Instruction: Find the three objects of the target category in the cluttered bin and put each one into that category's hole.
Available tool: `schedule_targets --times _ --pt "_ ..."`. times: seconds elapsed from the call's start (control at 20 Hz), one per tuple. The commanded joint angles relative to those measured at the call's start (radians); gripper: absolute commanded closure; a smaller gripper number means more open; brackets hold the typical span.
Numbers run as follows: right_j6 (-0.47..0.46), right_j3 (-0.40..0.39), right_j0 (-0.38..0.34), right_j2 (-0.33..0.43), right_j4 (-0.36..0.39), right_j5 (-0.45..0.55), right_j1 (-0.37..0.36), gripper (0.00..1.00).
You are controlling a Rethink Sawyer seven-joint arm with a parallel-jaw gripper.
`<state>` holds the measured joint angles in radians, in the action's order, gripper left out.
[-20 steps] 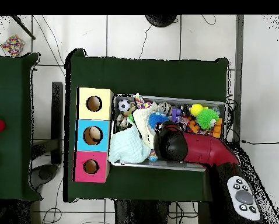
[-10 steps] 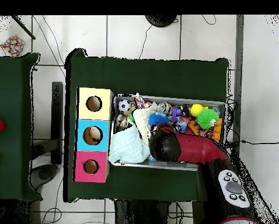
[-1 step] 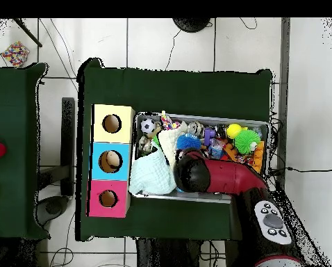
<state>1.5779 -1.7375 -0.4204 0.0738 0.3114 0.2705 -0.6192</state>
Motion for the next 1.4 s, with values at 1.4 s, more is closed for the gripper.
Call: schedule_targets --times 1.4 --pt "0.098 -0.055 -0.039 0.195 0.07 -0.263 -0.045 0.0"
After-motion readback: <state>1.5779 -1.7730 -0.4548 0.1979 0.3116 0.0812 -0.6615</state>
